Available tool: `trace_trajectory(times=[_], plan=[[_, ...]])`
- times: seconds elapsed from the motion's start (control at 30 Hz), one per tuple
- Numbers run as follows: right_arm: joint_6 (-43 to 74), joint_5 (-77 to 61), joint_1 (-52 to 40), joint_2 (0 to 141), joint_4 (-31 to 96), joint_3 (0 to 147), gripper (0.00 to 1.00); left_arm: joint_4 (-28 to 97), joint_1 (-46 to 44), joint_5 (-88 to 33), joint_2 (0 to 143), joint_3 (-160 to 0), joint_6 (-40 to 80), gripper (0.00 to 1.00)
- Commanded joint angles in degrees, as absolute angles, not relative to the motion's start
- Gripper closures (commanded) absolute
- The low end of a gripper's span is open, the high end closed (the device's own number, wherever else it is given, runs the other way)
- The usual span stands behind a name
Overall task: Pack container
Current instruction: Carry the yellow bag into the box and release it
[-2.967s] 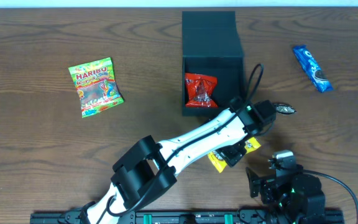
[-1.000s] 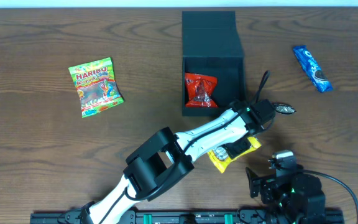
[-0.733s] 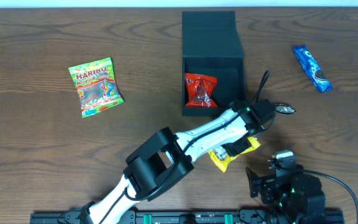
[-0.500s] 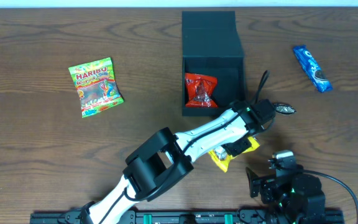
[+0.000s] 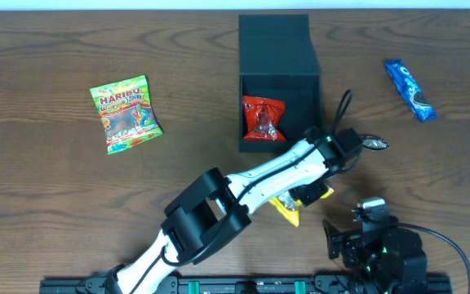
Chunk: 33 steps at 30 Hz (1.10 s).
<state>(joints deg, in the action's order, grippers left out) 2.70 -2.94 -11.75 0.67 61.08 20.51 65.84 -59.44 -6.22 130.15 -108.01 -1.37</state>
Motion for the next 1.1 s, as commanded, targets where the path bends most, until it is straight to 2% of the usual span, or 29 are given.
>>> trace_trajectory(times=[0.0,0.2,0.37,0.53,0.8,1.07], plan=[[2.0,-2.8,-11.3,0.3,61.5,20.4,0.01,68.2,-59.2,-5.6,129.2,-111.9,0.0,0.94],[2.0,-2.8,-11.3,0.3,61.5,20.4,0.01,72.4,-59.1,-5.1,126.1,-116.1,0.2,0.94],[2.0,-2.8,-11.3,0.3,61.5,20.4,0.01,75.6,-59.1,3.0,124.2,-118.7,5.5,0.93],[2.0,-2.8,-11.3,0.3,61.5,20.4,0.01,76.8,-58.0,4.0,122.8,-120.3,6.9,0.94],[2.0,-2.8,-11.3,0.3,61.5,20.4,0.01,75.8,-54.1,3.2,121.6,-122.6,12.7,0.94],[2.0,-2.8,-11.3,0.3,61.5,20.4,0.01,68.4,-50.6,1.8,121.6,-128.7,18.9,0.94]])
